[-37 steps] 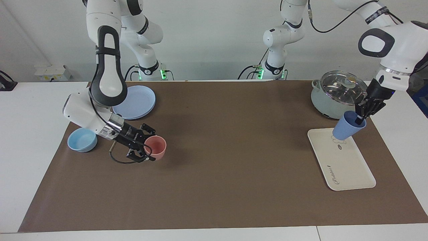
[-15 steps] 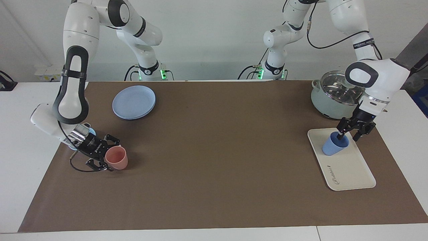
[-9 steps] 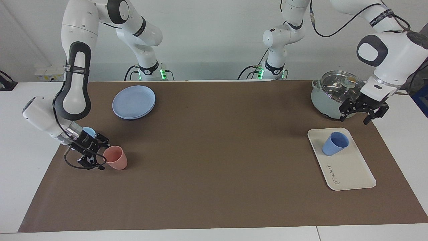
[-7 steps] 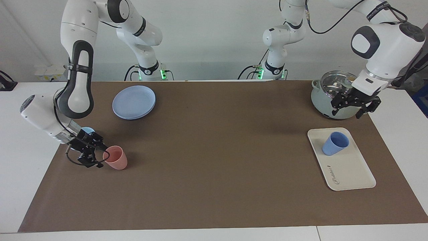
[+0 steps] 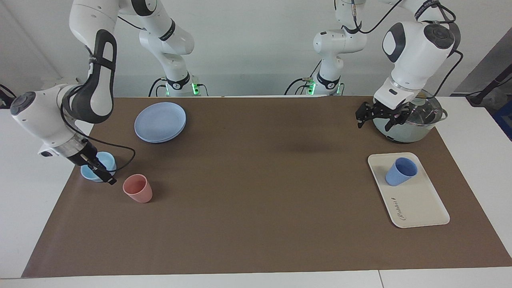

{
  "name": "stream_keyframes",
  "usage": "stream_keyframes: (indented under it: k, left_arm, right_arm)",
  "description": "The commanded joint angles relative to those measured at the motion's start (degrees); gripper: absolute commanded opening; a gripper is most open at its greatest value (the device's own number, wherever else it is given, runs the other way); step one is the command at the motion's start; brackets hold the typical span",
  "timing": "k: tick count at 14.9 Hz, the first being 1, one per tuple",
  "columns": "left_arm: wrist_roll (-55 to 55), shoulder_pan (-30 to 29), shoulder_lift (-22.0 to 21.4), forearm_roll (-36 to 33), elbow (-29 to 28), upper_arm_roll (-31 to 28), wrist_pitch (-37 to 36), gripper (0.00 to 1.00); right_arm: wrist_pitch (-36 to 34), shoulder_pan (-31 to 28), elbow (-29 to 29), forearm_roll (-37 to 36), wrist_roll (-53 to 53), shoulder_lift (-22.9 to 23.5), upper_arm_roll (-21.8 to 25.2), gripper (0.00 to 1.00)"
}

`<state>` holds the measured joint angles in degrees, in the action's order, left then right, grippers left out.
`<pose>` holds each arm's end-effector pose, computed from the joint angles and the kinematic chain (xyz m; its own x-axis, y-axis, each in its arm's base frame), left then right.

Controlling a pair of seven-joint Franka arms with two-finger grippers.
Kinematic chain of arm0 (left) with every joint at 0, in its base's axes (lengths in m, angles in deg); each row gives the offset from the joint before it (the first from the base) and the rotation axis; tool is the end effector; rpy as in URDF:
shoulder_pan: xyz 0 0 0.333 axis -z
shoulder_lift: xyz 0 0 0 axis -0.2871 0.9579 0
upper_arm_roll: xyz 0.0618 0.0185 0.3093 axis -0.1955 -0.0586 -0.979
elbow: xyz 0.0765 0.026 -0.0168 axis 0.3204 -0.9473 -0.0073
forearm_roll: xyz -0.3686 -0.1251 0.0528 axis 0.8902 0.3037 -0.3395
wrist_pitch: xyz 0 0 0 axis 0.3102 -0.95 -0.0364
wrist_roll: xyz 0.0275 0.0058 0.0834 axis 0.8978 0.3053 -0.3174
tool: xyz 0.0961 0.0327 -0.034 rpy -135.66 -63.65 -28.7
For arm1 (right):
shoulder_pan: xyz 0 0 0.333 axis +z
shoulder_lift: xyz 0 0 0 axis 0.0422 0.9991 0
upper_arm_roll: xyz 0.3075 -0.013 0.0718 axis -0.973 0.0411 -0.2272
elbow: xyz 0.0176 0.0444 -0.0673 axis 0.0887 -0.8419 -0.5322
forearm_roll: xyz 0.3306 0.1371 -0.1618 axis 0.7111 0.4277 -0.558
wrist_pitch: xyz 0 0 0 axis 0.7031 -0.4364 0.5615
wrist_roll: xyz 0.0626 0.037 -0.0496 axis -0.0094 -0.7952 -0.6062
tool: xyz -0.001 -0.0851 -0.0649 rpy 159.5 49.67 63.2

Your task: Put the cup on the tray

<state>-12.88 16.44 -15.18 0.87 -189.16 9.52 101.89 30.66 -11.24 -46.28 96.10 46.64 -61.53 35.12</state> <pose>0.5383 -0.0736 0.5334 0.9828 -0.1843 -0.0086 -0.1838 -0.9822 0.0378 0.6121 -0.1582 0.4026 0.7620 -0.6461 -0.0438 -0.6408 -0.7427 -0.1943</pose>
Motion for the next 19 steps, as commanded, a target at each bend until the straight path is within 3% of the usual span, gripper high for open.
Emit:
stream_keyframes:
  k: [1, 4, 7, 10, 13, 19]
  left_arm:
    - [-2.08, 1.56, -2.66, -1.68, 0.36, -0.88, -4.25, 1.0]
    - [-1.21, 0.77, -1.35, -1.76, 8.87, -0.97, -11.45, 1.0]
    - [0.02, 0.6, 1.12, -3.07, 14.77, -1.49, -17.69, 1.0]
    - [0.99, 1.12, 1.47, -3.96, 15.31, -1.41, -17.02, 1.0]
    - [0.55, 0.59, 0.77, -2.39, 15.31, -1.58, -16.75, 1.0]
    - [0.2, 0.51, 0.06, -1.94, 13.2, -1.67, -13.67, 1.0]
  right_arm:
    - [-4.04, 0.46, -1.16, -4.64, -2.73, -4.43, -0.32, 1.0]
    - [-10.2, 5.02, -1.16, -12.72, -3.08, -9.0, -0.85, 0.99]
    - [-16.09, 9.86, -0.72, -14.15, -3.08, -13.22, -0.85, 1.0]
    - [-17.24, 13.29, 0.5, -14.15, -3.17, -16.39, -1.2, 1.0]
    - [-23.29, 13.83, 7.17, -14.24, -3.43, -15.61, -1.46, 1.0]
    - [-30.34, 13.48, 14.48, -14.33, -7.81, -14.46, -2.17, 1.0]
